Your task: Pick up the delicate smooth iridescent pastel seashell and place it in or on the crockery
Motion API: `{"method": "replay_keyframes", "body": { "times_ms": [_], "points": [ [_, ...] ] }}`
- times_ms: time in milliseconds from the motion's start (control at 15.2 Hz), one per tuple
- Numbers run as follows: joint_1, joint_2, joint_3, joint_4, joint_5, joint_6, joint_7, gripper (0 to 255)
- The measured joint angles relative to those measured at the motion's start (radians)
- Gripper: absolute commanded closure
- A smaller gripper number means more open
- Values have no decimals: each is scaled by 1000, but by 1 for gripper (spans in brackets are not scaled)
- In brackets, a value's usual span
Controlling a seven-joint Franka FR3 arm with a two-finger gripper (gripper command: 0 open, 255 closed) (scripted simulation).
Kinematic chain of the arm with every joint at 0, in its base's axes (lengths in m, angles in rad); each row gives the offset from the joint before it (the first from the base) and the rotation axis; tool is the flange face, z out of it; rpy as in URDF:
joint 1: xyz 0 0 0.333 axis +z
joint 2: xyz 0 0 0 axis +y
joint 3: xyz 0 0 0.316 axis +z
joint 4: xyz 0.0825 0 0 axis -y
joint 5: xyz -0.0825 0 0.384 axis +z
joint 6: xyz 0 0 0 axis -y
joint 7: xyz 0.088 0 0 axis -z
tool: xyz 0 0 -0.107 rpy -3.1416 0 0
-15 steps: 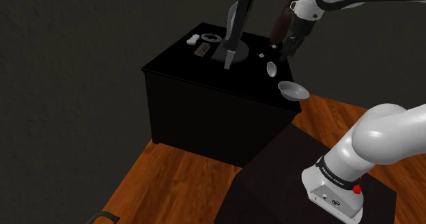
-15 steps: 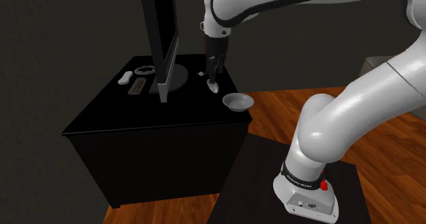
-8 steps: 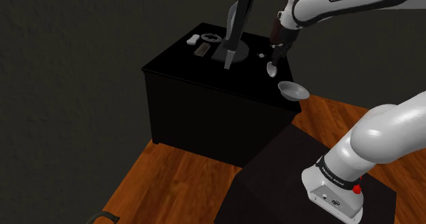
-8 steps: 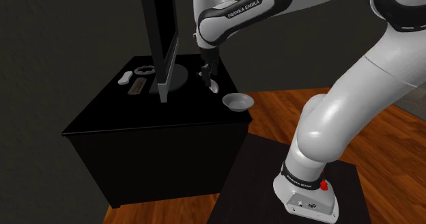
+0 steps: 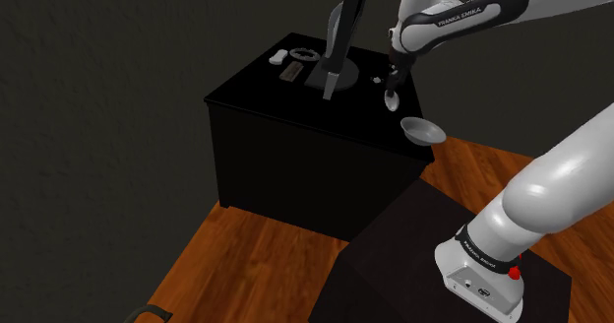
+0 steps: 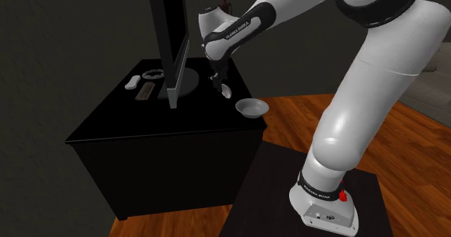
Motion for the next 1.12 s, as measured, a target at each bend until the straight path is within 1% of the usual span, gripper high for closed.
{"method": "replay_keyframes", "body": {
  "times_ms": [132, 528, 726, 858, 924, 1122],
  "points": [
    [-11, 64, -9, 32, -35, 36, 2, 0],
    [-39, 273, -38, 198, -120, 99, -4, 0],
    [-59, 382, -59, 284, -158, 137, -14, 0],
    [-67, 445, -67, 352, -172, 142, -21, 0],
    [-69, 469, -69, 370, -176, 150, -19, 0],
    [-79, 501, -76, 376, -185, 180, -16, 0]
  ]
}}
